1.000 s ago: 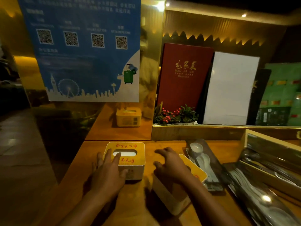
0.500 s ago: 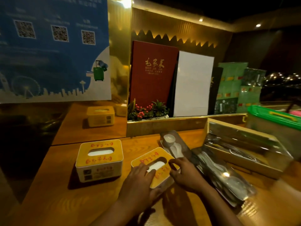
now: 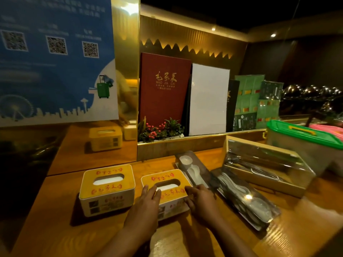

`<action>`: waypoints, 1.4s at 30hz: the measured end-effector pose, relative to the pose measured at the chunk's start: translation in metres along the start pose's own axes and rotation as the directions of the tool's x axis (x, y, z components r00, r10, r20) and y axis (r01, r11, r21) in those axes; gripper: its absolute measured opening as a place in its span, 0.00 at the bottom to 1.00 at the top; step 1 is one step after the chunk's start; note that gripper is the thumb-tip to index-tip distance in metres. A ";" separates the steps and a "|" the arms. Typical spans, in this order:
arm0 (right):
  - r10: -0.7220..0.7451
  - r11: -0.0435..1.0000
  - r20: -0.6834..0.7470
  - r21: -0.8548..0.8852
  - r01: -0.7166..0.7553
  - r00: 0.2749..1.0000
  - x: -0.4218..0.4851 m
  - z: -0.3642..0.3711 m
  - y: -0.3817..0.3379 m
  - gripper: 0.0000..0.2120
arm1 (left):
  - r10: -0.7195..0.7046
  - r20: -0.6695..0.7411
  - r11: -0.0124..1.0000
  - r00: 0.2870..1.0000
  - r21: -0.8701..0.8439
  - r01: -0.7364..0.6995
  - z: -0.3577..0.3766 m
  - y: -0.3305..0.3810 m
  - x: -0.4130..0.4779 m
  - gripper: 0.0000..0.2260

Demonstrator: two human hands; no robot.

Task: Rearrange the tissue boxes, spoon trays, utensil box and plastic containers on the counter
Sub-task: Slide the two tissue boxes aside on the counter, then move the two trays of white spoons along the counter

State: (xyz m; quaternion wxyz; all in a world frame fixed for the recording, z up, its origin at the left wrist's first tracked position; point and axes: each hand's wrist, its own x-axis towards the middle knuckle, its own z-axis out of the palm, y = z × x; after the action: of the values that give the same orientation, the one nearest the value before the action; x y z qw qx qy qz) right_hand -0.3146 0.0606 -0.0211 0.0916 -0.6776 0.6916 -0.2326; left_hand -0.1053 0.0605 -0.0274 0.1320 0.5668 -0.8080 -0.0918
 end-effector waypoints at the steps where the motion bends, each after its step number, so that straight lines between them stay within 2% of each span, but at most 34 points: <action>1: -0.004 1.000 0.009 0.007 0.004 1.000 0.000 0.000 0.002 0.22 | -0.002 -0.004 1.000 1.000 -0.002 0.002 0.000 0.000 0.001 0.33; 6: 0.013 1.000 0.023 0.029 -0.013 1.000 0.002 -0.007 0.028 0.28 | -0.017 -0.078 0.999 0.997 -0.029 0.015 -0.004 0.012 0.004 0.31; 10: 0.066 0.991 -0.029 -0.112 -0.069 0.997 0.018 -0.018 0.058 0.34 | 0.036 -0.128 0.998 0.991 -0.051 -0.043 -0.004 0.030 0.010 0.30; 14: -0.003 0.935 0.063 -0.353 0.025 0.998 0.045 -0.021 0.087 0.42 | 0.093 -0.172 0.991 0.981 -0.079 -0.108 0.000 0.056 0.017 0.26; 18: -0.076 0.887 0.148 -0.441 0.134 0.986 0.067 -0.018 0.106 0.36 | 0.118 -0.148 0.992 0.982 -0.014 -0.122 0.007 0.089 0.029 0.27; 21: -0.169 0.865 0.167 -0.448 0.227 0.971 0.065 -0.015 0.114 0.32 | 0.100 -0.155 0.993 0.983 0.082 -0.088 0.023 0.116 0.044 0.29; 25: -0.226 0.882 0.208 -0.371 0.290 0.952 0.057 -0.008 0.128 0.31 | 0.045 -0.128 0.977 0.991 0.214 -0.016 0.046 0.154 0.059 0.29; 30: -0.305 0.862 0.244 -0.341 0.376 0.921 0.038 -0.011 0.147 0.32 | -0.043 -0.009 0.930 0.999 0.365 0.044 0.074 0.180 0.065 0.37; 33: -0.319 0.861 0.265 -0.319 0.395 0.910 0.027 -0.019 0.151 0.33 | -0.084 -0.036 0.938 0.996 0.335 0.091 0.089 0.188 0.060 0.37; 37: -0.430 0.841 0.242 -0.244 0.483 0.870 0.022 -0.047 0.164 0.34 | -0.113 -0.090 0.949 0.989 0.284 0.134 0.090 0.195 0.055 0.35; 40: -0.365 0.898 0.349 -0.111 0.425 0.863 0.020 -0.095 0.192 0.38 | -0.178 -0.051 0.950 0.983 0.252 0.185 0.085 0.200 0.054 0.33; 42: -0.285 0.918 0.415 -0.142 0.371 0.864 0.017 -0.130 0.217 0.46 | -0.188 -0.054 0.942 0.981 0.273 0.196 0.087 0.199 0.054 0.34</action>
State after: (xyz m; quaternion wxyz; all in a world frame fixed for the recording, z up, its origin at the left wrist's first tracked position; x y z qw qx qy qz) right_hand -0.5675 0.0639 -0.0012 0.1100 -0.8240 0.5550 -0.0300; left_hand -0.3281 0.0778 -0.0446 0.0527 0.6569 -0.7519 0.0174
